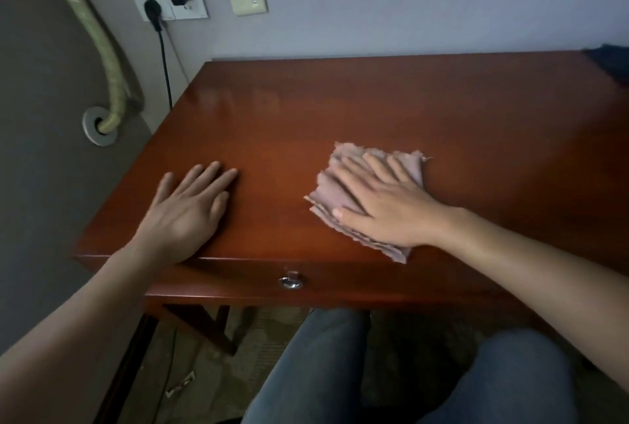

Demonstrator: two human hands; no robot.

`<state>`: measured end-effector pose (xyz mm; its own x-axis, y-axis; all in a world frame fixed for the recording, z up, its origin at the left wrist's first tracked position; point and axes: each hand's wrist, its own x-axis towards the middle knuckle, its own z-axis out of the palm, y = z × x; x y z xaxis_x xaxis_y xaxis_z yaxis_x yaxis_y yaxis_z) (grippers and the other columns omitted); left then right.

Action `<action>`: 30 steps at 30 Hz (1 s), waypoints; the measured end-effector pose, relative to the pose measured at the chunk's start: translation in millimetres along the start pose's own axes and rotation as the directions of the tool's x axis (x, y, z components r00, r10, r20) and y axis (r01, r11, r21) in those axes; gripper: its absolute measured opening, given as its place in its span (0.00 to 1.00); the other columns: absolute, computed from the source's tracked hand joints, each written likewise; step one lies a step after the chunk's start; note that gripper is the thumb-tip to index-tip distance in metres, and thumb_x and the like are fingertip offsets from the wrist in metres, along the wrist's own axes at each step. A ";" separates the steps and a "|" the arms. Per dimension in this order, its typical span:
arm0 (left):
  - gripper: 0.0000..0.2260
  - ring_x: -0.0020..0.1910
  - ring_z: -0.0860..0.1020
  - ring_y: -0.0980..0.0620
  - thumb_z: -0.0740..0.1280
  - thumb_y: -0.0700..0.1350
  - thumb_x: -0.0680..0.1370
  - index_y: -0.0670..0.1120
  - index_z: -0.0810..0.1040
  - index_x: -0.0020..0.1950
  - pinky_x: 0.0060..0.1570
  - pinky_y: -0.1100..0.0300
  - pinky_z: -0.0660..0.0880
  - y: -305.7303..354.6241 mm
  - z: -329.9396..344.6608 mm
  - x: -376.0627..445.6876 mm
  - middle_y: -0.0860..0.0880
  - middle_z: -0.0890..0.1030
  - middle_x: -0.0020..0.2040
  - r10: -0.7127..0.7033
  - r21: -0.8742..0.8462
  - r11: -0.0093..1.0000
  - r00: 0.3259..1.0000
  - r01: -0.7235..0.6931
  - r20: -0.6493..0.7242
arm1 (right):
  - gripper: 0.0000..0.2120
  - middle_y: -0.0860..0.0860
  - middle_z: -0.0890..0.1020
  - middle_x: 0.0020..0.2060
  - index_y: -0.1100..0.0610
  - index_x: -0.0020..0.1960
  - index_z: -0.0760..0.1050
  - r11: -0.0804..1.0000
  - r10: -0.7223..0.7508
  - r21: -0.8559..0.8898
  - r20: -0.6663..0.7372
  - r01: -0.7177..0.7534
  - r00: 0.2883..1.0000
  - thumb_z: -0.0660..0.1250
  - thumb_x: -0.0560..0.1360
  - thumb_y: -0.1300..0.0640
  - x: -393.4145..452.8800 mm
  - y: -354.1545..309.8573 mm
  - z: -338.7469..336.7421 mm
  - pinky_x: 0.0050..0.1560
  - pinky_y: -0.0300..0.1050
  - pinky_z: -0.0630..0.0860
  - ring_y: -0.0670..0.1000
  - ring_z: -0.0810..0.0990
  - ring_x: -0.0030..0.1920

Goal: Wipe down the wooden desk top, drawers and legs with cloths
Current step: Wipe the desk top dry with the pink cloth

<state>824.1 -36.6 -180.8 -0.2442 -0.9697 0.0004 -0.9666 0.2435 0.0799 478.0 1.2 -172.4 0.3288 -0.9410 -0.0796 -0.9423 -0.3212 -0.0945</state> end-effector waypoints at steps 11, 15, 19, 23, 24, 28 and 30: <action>0.28 0.84 0.43 0.48 0.40 0.66 0.84 0.62 0.45 0.84 0.80 0.39 0.41 -7.2 -1.5 9.2 0.53 0.45 0.85 0.139 0.002 0.990 0.989 -0.139 0.052 | 0.41 0.54 0.44 0.83 0.41 0.82 0.41 0.819 0.574 0.060 -0.063 -0.571 0.817 0.33 0.74 0.24 -6.9 -65.7 21.9 0.76 0.72 0.39 0.65 0.41 0.81; 0.28 0.84 0.43 0.46 0.41 0.65 0.84 0.60 0.45 0.84 0.79 0.37 0.42 -11.3 -0.8 12.2 0.52 0.45 0.85 0.171 -0.006 0.985 0.984 -0.171 0.058 | 0.34 0.57 0.60 0.81 0.50 0.82 0.57 0.875 0.448 -0.011 -0.363 -0.485 0.817 0.40 0.82 0.35 13.4 -182.6 54.3 0.78 0.66 0.49 0.62 0.56 0.80; 0.29 0.84 0.44 0.45 0.41 0.65 0.84 0.59 0.47 0.84 0.79 0.36 0.43 -14.1 -0.7 13.5 0.51 0.46 0.85 0.191 -0.016 0.982 0.980 -0.190 0.053 | 0.24 0.55 0.80 0.68 0.56 0.74 0.74 0.967 0.170 -0.018 -0.693 -0.253 0.700 0.52 0.85 0.47 8.3 -192.8 73.8 0.69 0.54 0.70 0.57 0.76 0.69; 0.30 0.84 0.45 0.44 0.41 0.66 0.83 0.59 0.48 0.84 0.79 0.36 0.43 -15.5 0.7 13.5 0.50 0.48 0.85 0.200 -0.037 0.979 0.979 -0.199 0.036 | 0.20 0.61 0.82 0.61 0.64 0.68 0.76 0.865 0.394 0.193 -0.832 -0.463 0.390 0.55 0.84 0.55 -40.1 -114.9 88.7 0.69 0.56 0.71 0.62 0.79 0.63; 0.30 0.84 0.45 0.44 0.41 0.67 0.83 0.59 0.48 0.84 0.79 0.36 0.43 -15.3 0.9 14.6 0.50 0.48 0.85 0.200 -0.038 0.979 0.979 -0.199 0.031 | 0.21 0.63 0.80 0.63 0.66 0.69 0.75 0.814 0.470 0.283 -0.834 -0.508 0.290 0.54 0.84 0.56 -53.3 -97.1 93.8 0.72 0.58 0.69 0.63 0.77 0.65; 0.30 0.84 0.46 0.43 0.41 0.66 0.83 0.58 0.49 0.84 0.79 0.35 0.43 -13.1 4.0 14.7 0.49 0.48 0.85 0.207 -0.024 0.978 0.978 -0.206 0.022 | 0.27 0.65 0.69 0.74 0.70 0.76 0.65 0.569 0.747 0.721 -0.654 -0.395 -0.117 0.53 0.84 0.53 -52.6 -67.3 96.0 0.78 0.64 0.57 0.65 0.64 0.76; 0.30 0.84 0.46 0.42 0.40 0.66 0.84 0.58 0.49 0.84 0.78 0.34 0.43 -13.5 5.5 14.0 0.48 0.48 0.85 0.218 -0.014 0.976 0.976 -0.218 0.017 | 0.31 0.64 0.58 0.80 0.68 0.79 0.58 0.445 0.844 0.860 -0.496 -0.248 -0.205 0.53 0.83 0.50 -32.0 -90.5 93.8 0.81 0.58 0.47 0.64 0.54 0.81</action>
<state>833.2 -53.4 -187.4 -0.4503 -0.8929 0.0004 -0.8891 0.4484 0.0922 558.7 70.3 -254.3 -0.8939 -0.1311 0.4287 -0.4468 0.1818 -0.8760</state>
